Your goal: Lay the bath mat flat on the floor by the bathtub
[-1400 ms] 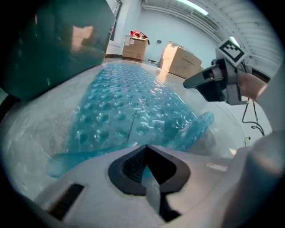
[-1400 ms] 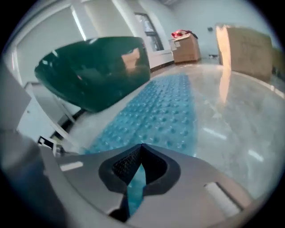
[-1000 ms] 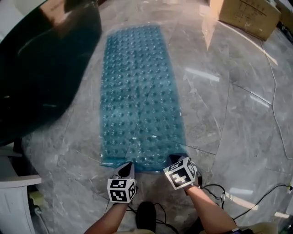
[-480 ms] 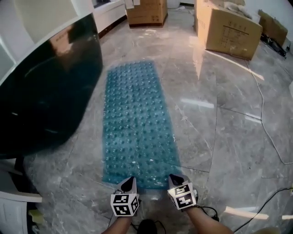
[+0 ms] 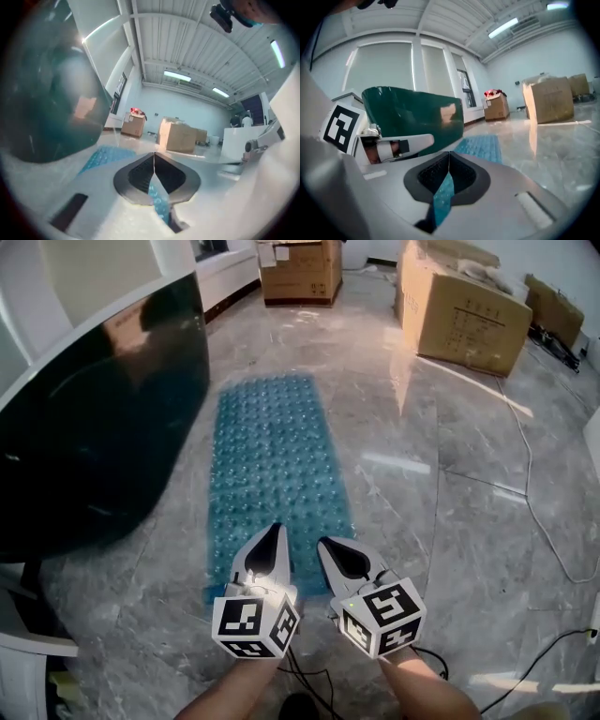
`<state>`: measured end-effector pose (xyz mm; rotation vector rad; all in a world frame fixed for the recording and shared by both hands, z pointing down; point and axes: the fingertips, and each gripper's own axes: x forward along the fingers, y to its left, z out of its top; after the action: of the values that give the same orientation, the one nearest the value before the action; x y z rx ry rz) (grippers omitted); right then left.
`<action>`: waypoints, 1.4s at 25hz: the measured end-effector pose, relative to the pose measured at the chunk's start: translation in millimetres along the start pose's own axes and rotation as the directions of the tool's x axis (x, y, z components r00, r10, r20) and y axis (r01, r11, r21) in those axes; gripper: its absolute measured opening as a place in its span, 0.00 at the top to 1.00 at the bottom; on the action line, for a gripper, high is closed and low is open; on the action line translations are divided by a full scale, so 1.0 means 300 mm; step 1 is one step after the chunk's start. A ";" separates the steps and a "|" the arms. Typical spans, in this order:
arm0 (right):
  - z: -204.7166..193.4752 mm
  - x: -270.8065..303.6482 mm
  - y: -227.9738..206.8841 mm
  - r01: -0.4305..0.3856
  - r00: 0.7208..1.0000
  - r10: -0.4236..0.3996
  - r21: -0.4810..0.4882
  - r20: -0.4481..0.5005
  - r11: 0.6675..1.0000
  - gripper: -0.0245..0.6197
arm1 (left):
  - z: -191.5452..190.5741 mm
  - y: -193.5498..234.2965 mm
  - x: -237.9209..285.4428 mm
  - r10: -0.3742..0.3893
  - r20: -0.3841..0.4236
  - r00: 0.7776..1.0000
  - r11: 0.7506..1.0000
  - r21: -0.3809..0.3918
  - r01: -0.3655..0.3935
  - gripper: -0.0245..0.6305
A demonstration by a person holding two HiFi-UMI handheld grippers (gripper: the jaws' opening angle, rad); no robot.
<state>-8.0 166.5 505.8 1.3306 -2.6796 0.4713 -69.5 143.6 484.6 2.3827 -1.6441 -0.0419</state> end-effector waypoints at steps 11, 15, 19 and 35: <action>0.350 -0.088 0.066 -0.004 0.976 0.027 -0.108 0.214 0.994 0.91 | 0.283 -0.168 -0.049 -0.074 0.217 0.973 0.986 0.159 0.039 0.98; 0.340 -0.088 0.077 0.025 0.977 0.010 -0.164 0.213 0.986 0.91 | 0.294 -0.170 -0.054 -0.067 0.227 0.972 0.980 0.197 0.021 0.98; 0.337 -0.094 0.086 0.020 0.976 0.016 -0.164 0.218 0.986 0.91 | 0.308 -0.181 -0.067 -0.065 0.236 0.969 0.975 0.223 0.011 0.98; 0.342 -0.099 0.108 0.018 0.971 0.028 -0.188 0.239 0.982 0.95 | 0.326 -0.193 -0.074 -0.056 0.252 0.966 0.979 0.204 0.003 0.98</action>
<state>-11.8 174.2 394.5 1.4063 -2.8316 0.0533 -40.5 165.4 374.6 2.6490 -1.8025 -0.2070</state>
